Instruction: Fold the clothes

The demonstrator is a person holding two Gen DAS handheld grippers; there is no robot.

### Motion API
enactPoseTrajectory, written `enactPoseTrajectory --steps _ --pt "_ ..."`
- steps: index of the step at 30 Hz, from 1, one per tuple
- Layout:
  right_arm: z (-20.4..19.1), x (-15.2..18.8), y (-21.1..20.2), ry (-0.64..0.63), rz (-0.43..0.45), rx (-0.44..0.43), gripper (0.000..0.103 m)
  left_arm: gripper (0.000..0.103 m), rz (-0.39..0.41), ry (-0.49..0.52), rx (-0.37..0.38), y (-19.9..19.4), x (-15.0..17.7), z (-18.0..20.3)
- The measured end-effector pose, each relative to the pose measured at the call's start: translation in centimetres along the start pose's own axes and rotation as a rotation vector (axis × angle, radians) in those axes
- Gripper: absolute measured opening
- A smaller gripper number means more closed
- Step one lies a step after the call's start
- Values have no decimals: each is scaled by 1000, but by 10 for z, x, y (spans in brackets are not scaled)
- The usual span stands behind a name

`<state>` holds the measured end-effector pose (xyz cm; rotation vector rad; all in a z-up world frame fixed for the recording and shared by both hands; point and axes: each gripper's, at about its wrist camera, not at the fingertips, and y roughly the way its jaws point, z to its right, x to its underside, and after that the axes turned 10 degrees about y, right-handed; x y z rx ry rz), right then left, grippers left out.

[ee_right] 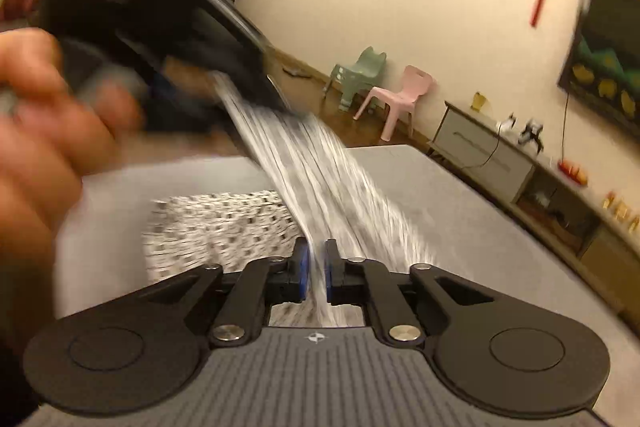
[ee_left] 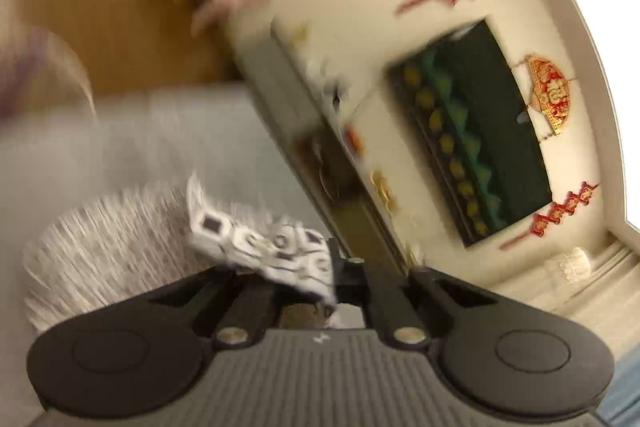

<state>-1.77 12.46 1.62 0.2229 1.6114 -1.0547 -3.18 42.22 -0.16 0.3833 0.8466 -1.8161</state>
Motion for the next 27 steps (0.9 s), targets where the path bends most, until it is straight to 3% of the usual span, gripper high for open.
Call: enactPoseTrajectory --steps 1,3,5,9,12,15,18,19,23,24,27 --pt "10 12 -14 30 -16 -1 30 1 -28 -31 -46 6 2 -10" --pt "35 44 -34 103 -72 45 47 1 -83 -94 -138 17 6 -31" --pt "60 80 -53 188 -133 108 48 1 -112 -106 -185 25 7 -37" --pt "98 132 -100 273 -186 254 58 1 -128 -43 -138 28 16 -20" --pt "108 146 -121 202 -201 289 71 1 -113 -33 -75 30 13 -9" --pt "114 146 -115 99 -215 279 71 1 -52 -77 2 20 11 -9" --pt "120 153 -111 91 -215 251 65 1 -13 -127 54 10 10 -12" --pt "123 152 -111 105 -219 243 51 1 -17 -125 47 9 9 -11" --pt "129 150 -107 105 -245 236 23 1 -42 -103 14 7 5 -8" --pt "130 151 -105 94 -251 239 10 1 -42 -104 17 6 4 -7" --pt "123 148 -114 15 -230 277 0 1 -20 -84 47 -16 1 -4"
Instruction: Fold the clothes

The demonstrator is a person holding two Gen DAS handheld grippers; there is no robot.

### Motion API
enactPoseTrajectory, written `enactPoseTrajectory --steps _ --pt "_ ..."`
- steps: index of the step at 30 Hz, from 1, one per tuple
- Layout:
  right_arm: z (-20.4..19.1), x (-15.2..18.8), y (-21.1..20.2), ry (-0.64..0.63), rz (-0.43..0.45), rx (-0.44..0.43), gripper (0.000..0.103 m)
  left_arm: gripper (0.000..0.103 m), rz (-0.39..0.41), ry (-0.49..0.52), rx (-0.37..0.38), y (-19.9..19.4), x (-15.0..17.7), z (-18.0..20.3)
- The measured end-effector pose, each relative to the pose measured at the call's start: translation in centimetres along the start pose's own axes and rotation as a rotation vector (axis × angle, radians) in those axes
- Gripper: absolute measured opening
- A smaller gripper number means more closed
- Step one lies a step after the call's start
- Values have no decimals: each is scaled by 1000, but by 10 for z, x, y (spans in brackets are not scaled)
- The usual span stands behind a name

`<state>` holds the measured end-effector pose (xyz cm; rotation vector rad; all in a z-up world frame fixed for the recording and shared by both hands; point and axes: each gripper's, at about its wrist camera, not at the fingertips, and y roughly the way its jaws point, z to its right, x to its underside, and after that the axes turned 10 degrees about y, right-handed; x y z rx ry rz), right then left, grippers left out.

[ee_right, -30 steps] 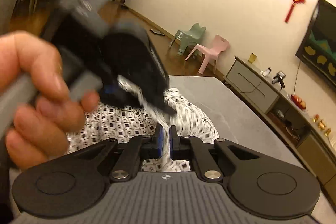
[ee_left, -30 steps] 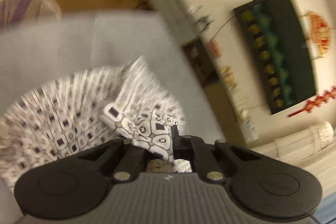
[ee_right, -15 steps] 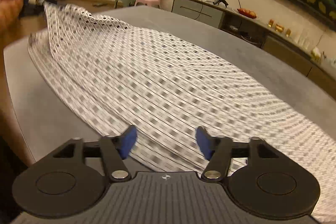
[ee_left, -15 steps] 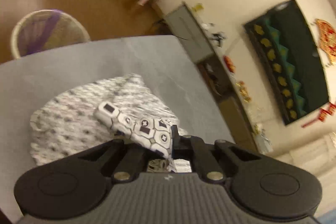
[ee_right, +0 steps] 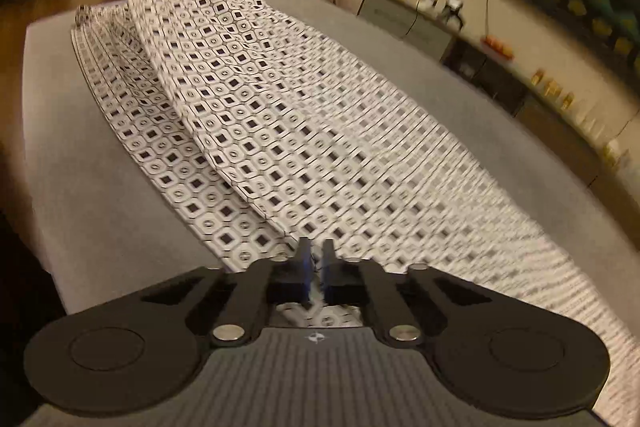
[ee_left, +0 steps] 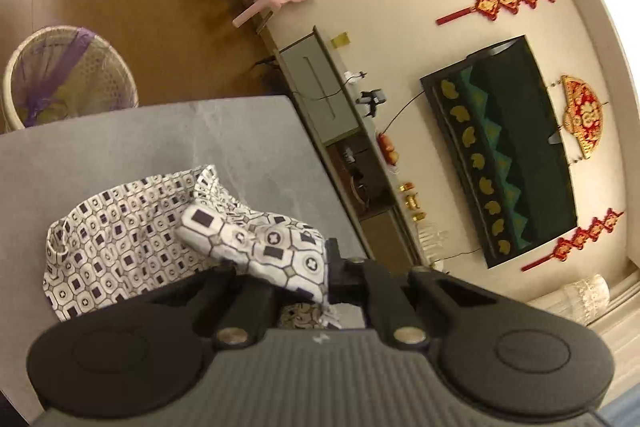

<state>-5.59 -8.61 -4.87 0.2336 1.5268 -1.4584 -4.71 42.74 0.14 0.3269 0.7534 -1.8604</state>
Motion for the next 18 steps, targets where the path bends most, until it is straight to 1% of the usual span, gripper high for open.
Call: enactPoseTrajectory --steps 2,3,5,6,8,9,10,11,12,14,15,17,18 --pt "-4 -3 -25 -45 37 0 0 2 13 63 -14 -18 -1 0" --pt "-5 -5 -37 -65 50 -3 0 2 5 87 -67 -22 1 -5" --pt "-8 -3 -48 -94 41 -23 0 1 -66 40 -164 -16 8 -27" --pt "-10 -2 -47 -107 38 -30 0 1 -74 38 -170 -14 9 -29" --pt "-15 -4 -37 -124 66 -21 4 1 -80 41 -170 -10 10 -28" --pt "-23 -8 -30 -139 76 -34 16 1 -83 43 -170 -8 10 -28" --pt "-30 -11 -24 -154 87 -47 40 1 -86 45 -170 -6 11 -28" --pt "-37 -15 -18 -169 97 -60 51 1 -77 49 -156 -6 10 -27" --pt "-47 -18 -12 -187 106 -74 60 1 -60 40 -131 -7 10 -28" --pt "-71 -24 -6 -237 119 -109 60 1 -35 11 -46 -7 8 -33" --pt "-82 -26 -1 -261 124 -120 60 1 -21 5 -16 -9 7 -34" --pt "-96 -30 10 -308 123 -106 59 1 -7 14 20 -9 5 -35" --pt "-98 -30 15 -325 115 -78 56 2 0 18 38 -8 4 -35"
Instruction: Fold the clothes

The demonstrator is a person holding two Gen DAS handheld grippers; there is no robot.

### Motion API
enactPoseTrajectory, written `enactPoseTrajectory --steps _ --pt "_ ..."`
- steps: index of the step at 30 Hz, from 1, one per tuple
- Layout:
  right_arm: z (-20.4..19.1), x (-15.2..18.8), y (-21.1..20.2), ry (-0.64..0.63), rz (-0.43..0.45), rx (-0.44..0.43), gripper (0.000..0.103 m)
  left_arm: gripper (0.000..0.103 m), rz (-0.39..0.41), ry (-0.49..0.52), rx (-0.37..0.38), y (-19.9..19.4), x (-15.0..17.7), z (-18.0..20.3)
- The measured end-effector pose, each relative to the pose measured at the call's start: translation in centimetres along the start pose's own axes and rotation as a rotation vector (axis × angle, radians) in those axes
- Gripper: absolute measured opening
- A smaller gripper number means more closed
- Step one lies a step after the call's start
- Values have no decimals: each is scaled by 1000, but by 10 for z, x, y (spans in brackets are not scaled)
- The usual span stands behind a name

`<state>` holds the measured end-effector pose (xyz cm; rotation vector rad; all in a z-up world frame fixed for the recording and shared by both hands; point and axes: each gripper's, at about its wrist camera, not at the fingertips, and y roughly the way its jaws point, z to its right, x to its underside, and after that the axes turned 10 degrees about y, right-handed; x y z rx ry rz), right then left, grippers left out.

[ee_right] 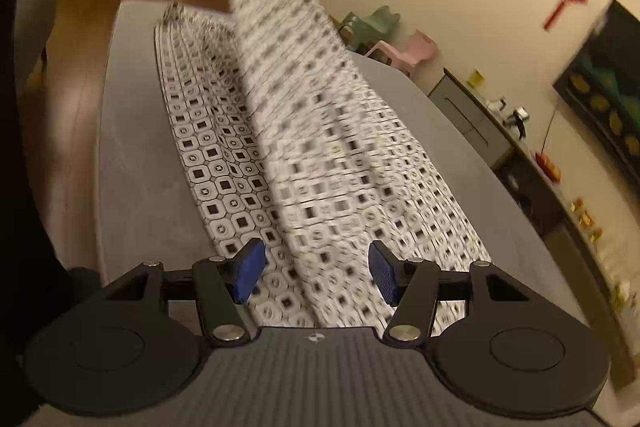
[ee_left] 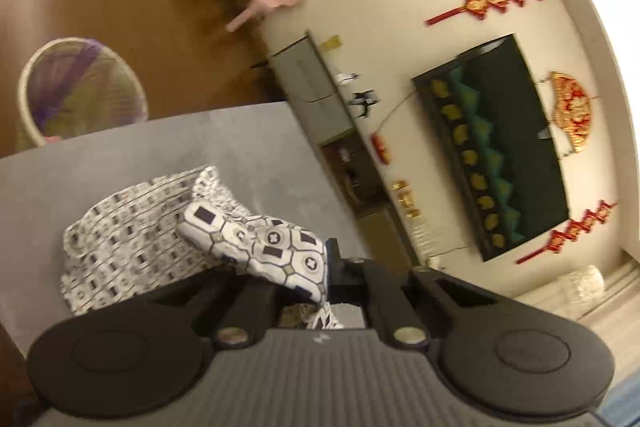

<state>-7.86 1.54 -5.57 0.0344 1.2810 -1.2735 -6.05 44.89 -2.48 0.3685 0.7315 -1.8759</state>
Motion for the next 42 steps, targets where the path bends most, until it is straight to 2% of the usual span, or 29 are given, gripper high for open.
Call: enactPoseTrajectory --steps 2,3,4,8,10,15,17,20,23,25,28,30,32,35,39,42 --pt "4 2 6 -15 -38 63 28 1 6 16 -11 -4 -1 1" --pt "7 4 4 -18 -50 87 1 1 0 28 -27 -7 -1 1" --pt "12 8 -7 -14 -50 99 0 2 -23 76 -79 -8 1 5" --pt "11 26 -71 0 -28 70 0 2 -138 283 -304 0 12 16" --pt "2 38 -72 -18 -57 38 0 2 -172 384 -399 12 18 24" --pt "-11 49 -51 12 -56 16 0 2 -208 438 -545 25 22 24" --pt "-3 48 -53 57 -63 -50 1 2 -243 446 -564 27 24 21" --pt "37 53 -71 240 -63 -149 1 3 -281 461 -597 30 28 16" --pt "103 68 -91 499 -30 -165 19 3 -302 472 -624 34 31 12" --pt "139 88 -95 591 -71 -75 31 4 -311 477 -639 37 31 10" --pt "157 122 -93 594 -209 31 39 4 -308 459 -646 39 30 7" --pt "155 141 -96 556 -248 47 44 4 -303 423 -645 40 27 3" --pt "152 155 -96 552 -262 38 44 3 -296 392 -661 43 24 -3" --pt "170 167 -99 645 -285 9 44 4 -275 356 -696 46 19 -9" --pt "176 177 -109 641 -314 13 44 5 -263 352 -679 47 21 -3" --pt "169 171 -113 594 -295 -4 47 9 -269 367 -638 47 26 4"
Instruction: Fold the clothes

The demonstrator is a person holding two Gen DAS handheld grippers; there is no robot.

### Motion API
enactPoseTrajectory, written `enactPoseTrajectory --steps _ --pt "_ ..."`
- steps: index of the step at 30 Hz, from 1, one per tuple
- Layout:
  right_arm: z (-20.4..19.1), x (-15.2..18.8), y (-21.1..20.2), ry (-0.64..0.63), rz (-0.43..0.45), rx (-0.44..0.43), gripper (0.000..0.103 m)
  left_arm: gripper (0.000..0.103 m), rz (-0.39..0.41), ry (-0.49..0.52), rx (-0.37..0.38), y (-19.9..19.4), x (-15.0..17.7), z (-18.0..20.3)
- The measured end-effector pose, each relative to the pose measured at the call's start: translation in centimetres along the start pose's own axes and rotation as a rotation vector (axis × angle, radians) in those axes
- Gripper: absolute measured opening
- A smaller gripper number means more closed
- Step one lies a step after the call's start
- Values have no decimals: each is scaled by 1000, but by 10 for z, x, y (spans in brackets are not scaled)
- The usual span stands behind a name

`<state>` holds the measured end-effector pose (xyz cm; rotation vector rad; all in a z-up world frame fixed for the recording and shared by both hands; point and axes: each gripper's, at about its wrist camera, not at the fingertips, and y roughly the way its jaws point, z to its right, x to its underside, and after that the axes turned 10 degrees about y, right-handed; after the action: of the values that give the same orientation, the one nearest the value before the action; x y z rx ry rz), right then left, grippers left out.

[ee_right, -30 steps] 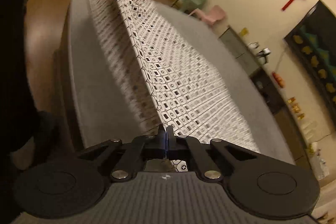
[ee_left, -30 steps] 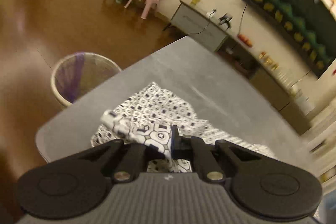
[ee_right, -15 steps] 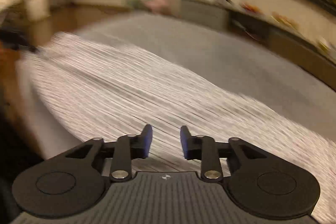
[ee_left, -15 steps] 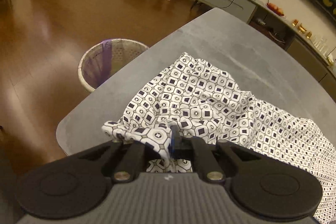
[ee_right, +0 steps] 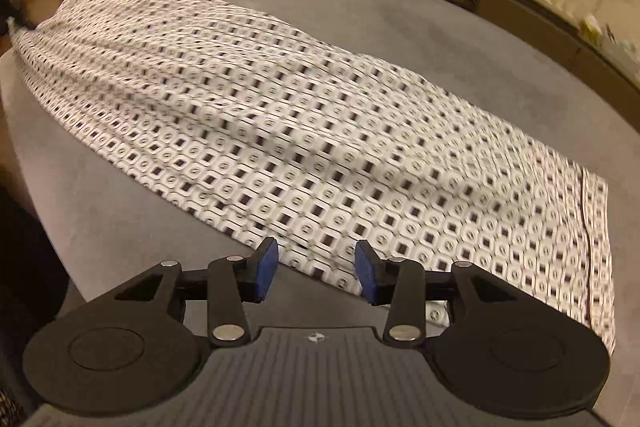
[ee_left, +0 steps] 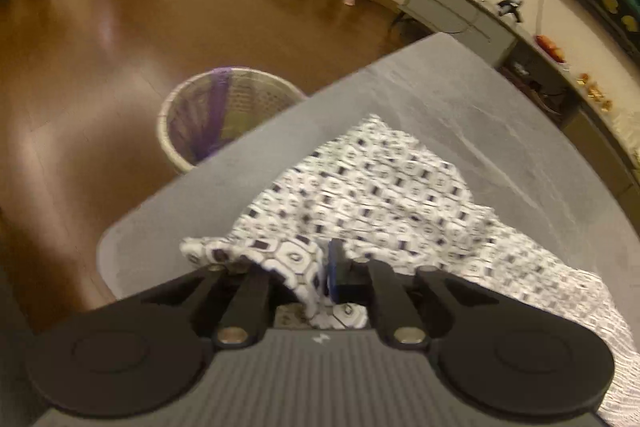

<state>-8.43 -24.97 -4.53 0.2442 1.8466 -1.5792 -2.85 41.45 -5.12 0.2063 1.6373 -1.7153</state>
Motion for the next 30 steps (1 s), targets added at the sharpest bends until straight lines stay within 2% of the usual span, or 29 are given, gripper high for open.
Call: enactPoseTrajectory --steps 1,3,6,8,11,12,14,17,19,21,23,24,25,28,30 --pt "-4 -1 -1 -14 10 -16 54 9 2 7 13 -1 1 2" --pt "-10 -6 0 -42 11 -34 61 9 8 18 16 -5 3 4" --pt "-7 -13 6 -16 -6 -62 59 9 26 -6 28 -8 2 -1" --pt "0 -16 8 37 -16 -85 47 9 43 -30 42 -11 2 -5" --pt "11 -17 9 94 -10 -73 16 9 77 -71 73 -17 0 -11" --pt "14 -16 8 100 -8 -61 1 9 94 -85 80 -22 0 -13" --pt "14 -12 5 74 -2 -31 0 9 127 -111 90 -30 1 -17" --pt "8 -6 -8 26 6 -13 0 9 127 -81 28 -34 2 -13" --pt "-1 -7 -16 -22 18 -10 0 13 129 -53 -14 -36 1 -7" --pt "-9 -12 -15 -42 28 -31 5 25 137 -16 -55 -38 0 2" --pt "-18 -18 -11 -57 32 -54 29 32 162 0 -69 -43 -1 8" --pt "-22 -21 -8 -65 32 -65 50 34 171 16 -80 -44 0 12" --pt "-26 -24 -4 -74 29 -74 56 34 179 34 -91 -45 0 16" --pt "-36 -29 10 -101 14 -88 56 35 201 81 -112 -48 1 25" --pt "-39 -31 18 -113 -1 -89 53 34 209 78 -84 -50 1 26"
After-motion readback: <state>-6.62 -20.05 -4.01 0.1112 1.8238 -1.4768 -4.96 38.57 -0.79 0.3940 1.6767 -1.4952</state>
